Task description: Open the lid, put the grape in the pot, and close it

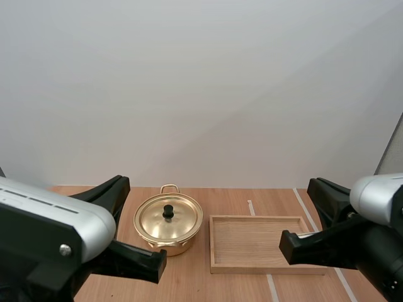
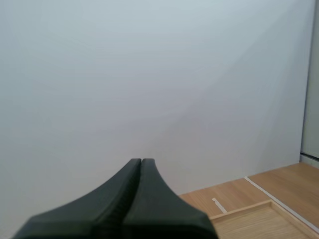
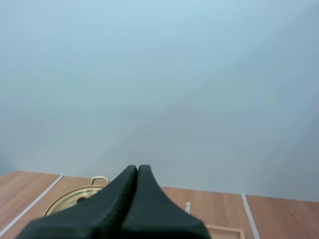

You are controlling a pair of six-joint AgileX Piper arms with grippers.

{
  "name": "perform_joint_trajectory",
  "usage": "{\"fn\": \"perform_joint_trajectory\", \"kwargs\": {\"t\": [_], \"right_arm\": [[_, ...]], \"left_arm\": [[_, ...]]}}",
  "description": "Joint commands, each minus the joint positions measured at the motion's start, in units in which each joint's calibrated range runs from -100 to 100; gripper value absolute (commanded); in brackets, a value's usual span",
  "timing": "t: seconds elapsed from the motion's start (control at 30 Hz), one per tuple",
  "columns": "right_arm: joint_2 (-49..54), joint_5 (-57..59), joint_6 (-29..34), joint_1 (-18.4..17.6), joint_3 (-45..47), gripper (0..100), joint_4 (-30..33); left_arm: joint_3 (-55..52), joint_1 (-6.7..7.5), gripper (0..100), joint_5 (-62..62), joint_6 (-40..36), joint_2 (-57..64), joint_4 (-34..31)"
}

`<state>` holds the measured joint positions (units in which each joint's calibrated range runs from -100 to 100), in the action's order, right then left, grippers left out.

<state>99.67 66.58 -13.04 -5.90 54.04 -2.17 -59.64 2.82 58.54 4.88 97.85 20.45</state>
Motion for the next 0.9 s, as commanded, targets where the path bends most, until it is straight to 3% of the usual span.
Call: {"fn": "perform_joint_trajectory", "kwargs": {"t": [0.0,0.13,0.3,0.43,0.6,0.87], "right_arm": [[0.3,-10.8,2.3,2.2,5.3,0,0.7],[0.3,-25.4,2.3,3.4,13.6,0,2.2],[0.3,-34.5,2.3,3.4,22.9,0,3.0],[0.3,-36.6,2.3,3.4,30.0,0,3.2],[0.3,-50.5,2.3,3.4,37.9,0,3.3],[0.3,-53.3,2.3,3.4,46.0,0,3.3]], "left_arm": [[-4.3,-1.27,0,-7.9,-8.2,0.2,-4.0],[-6.2,-2.43,0,-8.1,-8.5,0.2,-4.1],[-6.6,-2.49,0,-0.9,-7.1,0.2,-7.8],[-11.1,-2.49,0,-13.2,-3.2,0.2,-8.3],[-22.3,-2.49,0,-30.8,-3.2,0.1,-8.3],[-36.8,-2.49,0,-37.5,-3.2,0.1,-8.2]]}}
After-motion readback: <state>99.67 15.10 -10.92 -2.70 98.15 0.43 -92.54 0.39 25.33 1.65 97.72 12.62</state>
